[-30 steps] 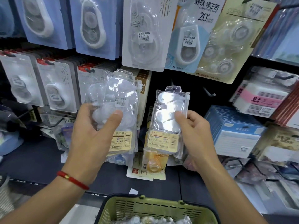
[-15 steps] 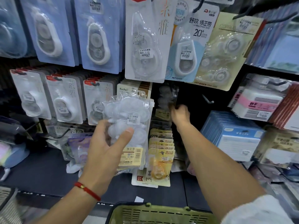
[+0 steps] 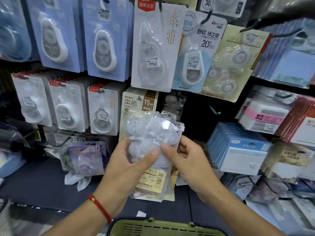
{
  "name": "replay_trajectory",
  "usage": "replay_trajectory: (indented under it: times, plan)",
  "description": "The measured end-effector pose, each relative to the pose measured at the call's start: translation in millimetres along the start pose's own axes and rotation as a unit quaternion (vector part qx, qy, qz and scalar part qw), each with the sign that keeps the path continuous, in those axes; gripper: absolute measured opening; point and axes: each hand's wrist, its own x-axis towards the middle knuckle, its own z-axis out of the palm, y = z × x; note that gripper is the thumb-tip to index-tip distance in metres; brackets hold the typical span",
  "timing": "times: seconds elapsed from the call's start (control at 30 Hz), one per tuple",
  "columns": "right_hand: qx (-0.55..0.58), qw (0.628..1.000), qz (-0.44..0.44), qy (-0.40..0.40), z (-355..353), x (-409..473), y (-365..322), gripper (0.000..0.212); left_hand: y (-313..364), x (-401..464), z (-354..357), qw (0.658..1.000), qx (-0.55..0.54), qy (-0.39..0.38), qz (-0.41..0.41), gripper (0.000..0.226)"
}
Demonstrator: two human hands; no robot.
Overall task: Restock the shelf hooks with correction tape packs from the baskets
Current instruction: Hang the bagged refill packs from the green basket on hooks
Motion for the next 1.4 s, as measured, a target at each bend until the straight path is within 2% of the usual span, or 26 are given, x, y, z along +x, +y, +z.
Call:
replay_trajectory:
  times: [0.2,0.33,0.43,0.53,0.73,1.13,1.3,1.4]
  plan:
    - [0.021,1.000,0.000,-0.007,-0.9,-3.9,-4.6,0.035,3.3,-0.2,-5.1,0.999,-0.031,0.002,-0.006,0.062]
    - [0.056,0.998,0.002,0.040,-3.1,1.5,-2.1,0.017,4.3,1.0,-7.4,1.000,-0.014,0.015,-0.007,0.051]
    - [0.073,0.992,-0.015,0.101,-11.8,11.5,-3.3,0.019,6.5,2.0,-10.0,0.999,0.029,0.035,0.012,0.044]
    - [0.062,0.990,-0.015,0.129,-25.4,24.0,-3.8,0.017,8.2,3.0,-13.4,0.994,0.073,0.066,0.044,0.037]
    - [0.066,0.990,0.013,0.125,-33.3,37.7,4.2,0.012,10.2,6.4,-18.4,0.990,0.093,0.090,0.049,0.036]
    - [0.033,0.988,0.014,0.151,-27.9,33.7,13.6,0.008,16.2,5.8,-18.4,0.988,0.088,0.111,0.059,0.039]
    - [-0.036,0.984,0.019,0.172,-23.2,34.4,47.5,0.010,11.4,8.4,-19.2,0.989,0.091,0.098,0.061,0.033]
    - [-0.071,0.979,0.022,0.189,-25.7,64.8,60.6,0.023,7.1,9.0,-17.1,0.988,0.102,0.096,0.067,0.027]
